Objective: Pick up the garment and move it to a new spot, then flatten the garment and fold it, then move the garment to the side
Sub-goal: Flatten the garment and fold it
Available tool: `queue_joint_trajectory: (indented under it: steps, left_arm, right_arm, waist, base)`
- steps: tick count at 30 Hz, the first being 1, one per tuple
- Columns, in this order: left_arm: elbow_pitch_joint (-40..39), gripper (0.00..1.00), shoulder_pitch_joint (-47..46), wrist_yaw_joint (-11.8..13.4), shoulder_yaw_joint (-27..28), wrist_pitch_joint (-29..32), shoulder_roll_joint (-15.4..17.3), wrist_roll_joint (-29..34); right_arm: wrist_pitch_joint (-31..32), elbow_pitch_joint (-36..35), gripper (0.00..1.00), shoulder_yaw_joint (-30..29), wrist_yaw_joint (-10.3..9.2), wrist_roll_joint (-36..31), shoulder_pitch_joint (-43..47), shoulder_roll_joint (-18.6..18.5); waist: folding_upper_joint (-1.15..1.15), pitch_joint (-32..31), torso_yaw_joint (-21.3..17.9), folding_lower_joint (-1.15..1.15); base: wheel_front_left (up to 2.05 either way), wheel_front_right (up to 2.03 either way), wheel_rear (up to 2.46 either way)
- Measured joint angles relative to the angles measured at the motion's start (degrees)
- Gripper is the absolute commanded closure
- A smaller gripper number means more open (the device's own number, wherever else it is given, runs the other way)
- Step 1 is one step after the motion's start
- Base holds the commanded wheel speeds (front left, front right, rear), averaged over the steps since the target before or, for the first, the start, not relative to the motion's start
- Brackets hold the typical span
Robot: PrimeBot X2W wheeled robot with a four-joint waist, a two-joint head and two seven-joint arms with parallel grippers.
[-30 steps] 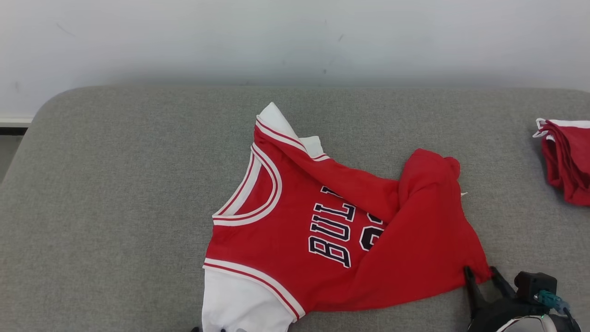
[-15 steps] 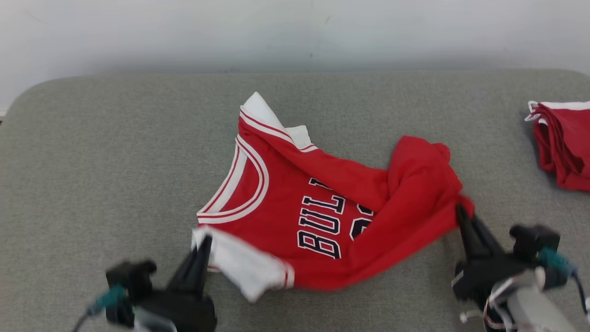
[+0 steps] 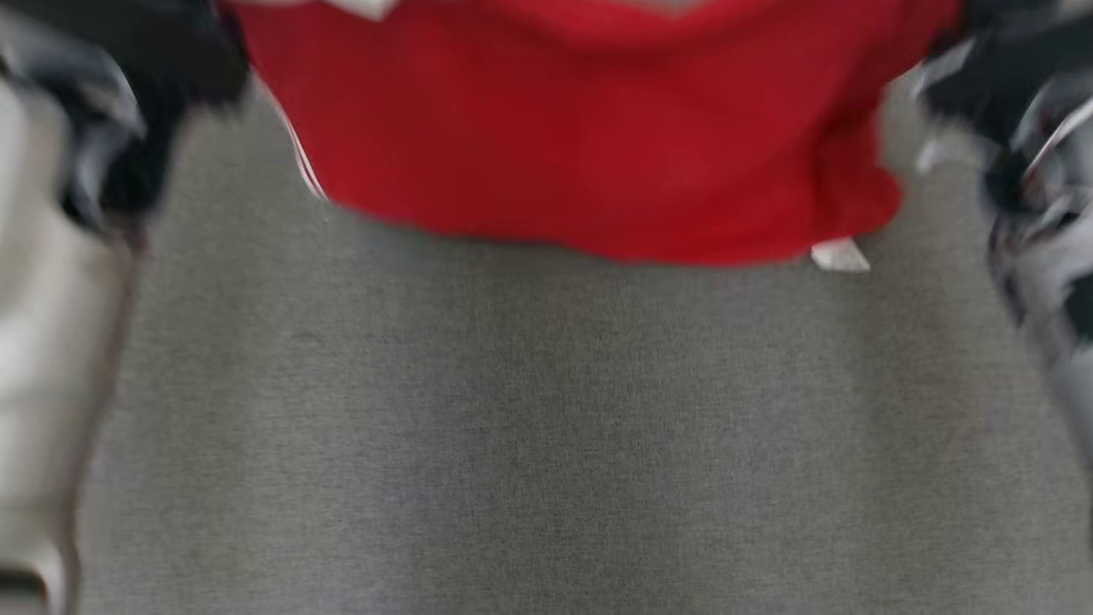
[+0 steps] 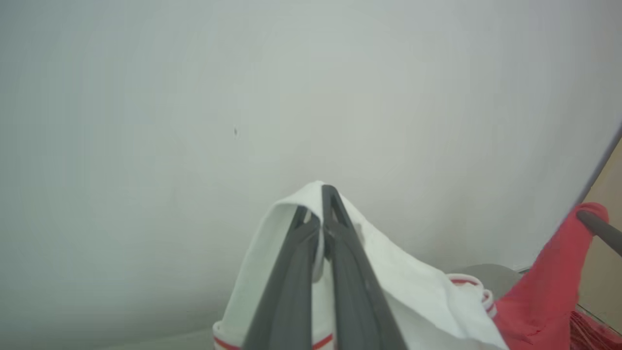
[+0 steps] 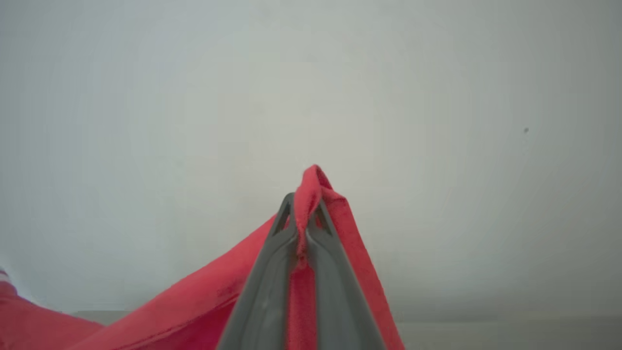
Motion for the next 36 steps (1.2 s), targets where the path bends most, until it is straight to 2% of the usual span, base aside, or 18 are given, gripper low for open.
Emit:
queue_joint_trajectory:
  steps: [5, 6, 7, 10, 11, 14, 19, 24, 36]
  left_arm:
    - [5.79, 1.0, -20.43, 0.93, 1.08, 3.33, -0.44, 0.97]
    - [5.79, 1.0, -20.43, 0.93, 1.08, 3.33, -0.44, 0.97]
    - [8.25, 1.0, -27.44, 0.94, 0.08, 5.06, -0.23, 2.87]
    - [12.0, 1.0, -36.93, 1.0, -0.55, 5.61, 0.24, 4.89]
    - [12.0, 1.0, -36.93, 1.0, -0.55, 5.61, 0.24, 4.89]
    - [16.13, 1.0, -45.19, 1.27, -1.36, 5.61, 0.43, 7.15]
    - [22.61, 1.0, -56.29, 2.19, -2.07, 3.39, -1.22, 9.48]
    - [28.07, 1.0, -61.28, 2.71, -2.15, 0.33, -3.9, 9.51]
    - [36.82, 1.0, -63.5, 1.13, -4.33, -2.5, -4.5, 10.13]
  right_arm:
    - [4.11, 3.6, 1.0, -1.2, 0.0, 2.26, -18.8, -0.96]
    - [4.11, 3.6, 1.0, -1.2, 0.0, 2.26, -18.8, -0.96]
    - [4.94, 6.03, 1.0, -1.07, 0.0, 1.66, -25.17, -1.1]
    - [5.37, 10.82, 1.0, -1.54, 0.0, 0.99, -34.3, -1.0]
    - [5.37, 10.82, 1.0, -1.54, 0.0, 0.99, -34.3, -1.0]
    - [5.35, 15.25, 1.0, -1.52, 0.0, -0.29, -40.95, -0.35]
    - [4.12, 22.71, 1.0, -2.48, 0.0, -2.35, -49.08, 0.38]
    - [2.18, 28.67, 1.0, -3.0, 0.01, -4.35, -54.81, 0.25]
    - [0.29, 34.41, 1.0, -2.16, 0.05, -5.27, -57.25, 3.05]
  waist:
    - [0.0, 6.66, -0.66, 0.01]
    - [0.0, 6.66, -0.66, 0.01]
    - [0.0, 9.15, -1.01, 0.01]
    - [0.01, 12.49, -1.72, 0.01]
    - [0.01, 12.49, -1.72, 0.01]
    - [0.01, 14.91, -2.66, 0.01]
    - [0.0, 16.36, -4.87, -0.01]
    - [-0.01, 16.51, -4.74, -0.02]
    - [-0.01, 18.33, -4.6, -0.02]
  base:
    - [0.0, 0.0, 0.0]
    - [0.0, 0.0, 0.0]
    - [0.0, 0.0, 0.0]
    - [0.0, 0.0, 0.0]
    - [0.0, 0.0, 0.0]
    - [0.0, 0.0, 0.0]
    - [0.0, 0.0, 0.0]
    - [0.0, 0.0, 0.0]
    - [0.0, 0.0, 0.0]
